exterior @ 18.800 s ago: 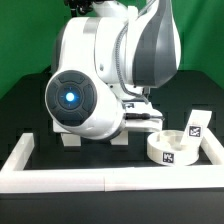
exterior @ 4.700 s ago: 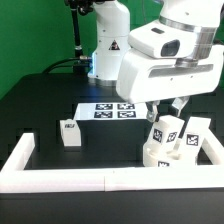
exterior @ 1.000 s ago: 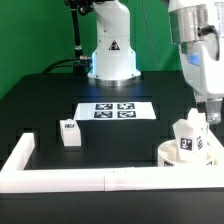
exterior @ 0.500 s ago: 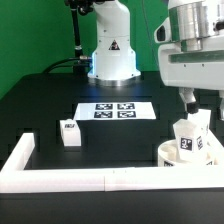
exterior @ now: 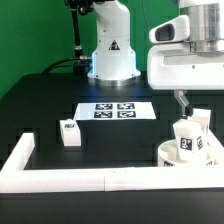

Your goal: Assemble stool

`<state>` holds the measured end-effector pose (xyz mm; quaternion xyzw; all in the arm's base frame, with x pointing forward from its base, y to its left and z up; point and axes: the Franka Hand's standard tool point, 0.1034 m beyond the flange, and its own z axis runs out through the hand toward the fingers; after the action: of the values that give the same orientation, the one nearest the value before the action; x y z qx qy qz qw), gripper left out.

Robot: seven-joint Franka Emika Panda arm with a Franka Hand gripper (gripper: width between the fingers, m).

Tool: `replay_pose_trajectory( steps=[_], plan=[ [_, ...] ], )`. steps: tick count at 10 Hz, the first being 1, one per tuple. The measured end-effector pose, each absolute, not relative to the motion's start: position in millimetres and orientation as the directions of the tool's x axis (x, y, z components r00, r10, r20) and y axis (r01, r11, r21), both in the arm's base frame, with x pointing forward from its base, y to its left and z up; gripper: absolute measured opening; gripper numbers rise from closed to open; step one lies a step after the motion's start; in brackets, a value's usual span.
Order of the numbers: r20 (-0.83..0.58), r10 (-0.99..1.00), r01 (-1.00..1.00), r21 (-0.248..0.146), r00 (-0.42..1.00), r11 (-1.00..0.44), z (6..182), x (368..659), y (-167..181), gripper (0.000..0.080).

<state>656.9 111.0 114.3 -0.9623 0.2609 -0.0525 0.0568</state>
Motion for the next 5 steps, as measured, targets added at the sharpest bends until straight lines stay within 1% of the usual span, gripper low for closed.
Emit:
replay_pose_trajectory(
  steps=[1, 2, 3, 4, 5],
  plan=[
    [0.089, -0.424, -0.414, -0.115, 0.901, -0.903, 114.0, 656.6, 111.1, 0.0649],
    [0.12, -0.246, -0.242, -0.048, 0.962, -0.969, 114.1, 656.5, 113.6, 0.0649],
    [0.133, -0.057, -0.058, 0.006, 0.989, -0.998, 115.6, 656.9, 115.1, 0.0649],
    [0.129, 0.127, 0.122, 0.043, 0.983, -0.992, 115.7, 657.3, 112.5, 0.0649],
    [0.115, 0.262, 0.257, 0.064, 0.958, -0.964, 113.9, 656.5, 110.5, 0.0649]
  ],
)
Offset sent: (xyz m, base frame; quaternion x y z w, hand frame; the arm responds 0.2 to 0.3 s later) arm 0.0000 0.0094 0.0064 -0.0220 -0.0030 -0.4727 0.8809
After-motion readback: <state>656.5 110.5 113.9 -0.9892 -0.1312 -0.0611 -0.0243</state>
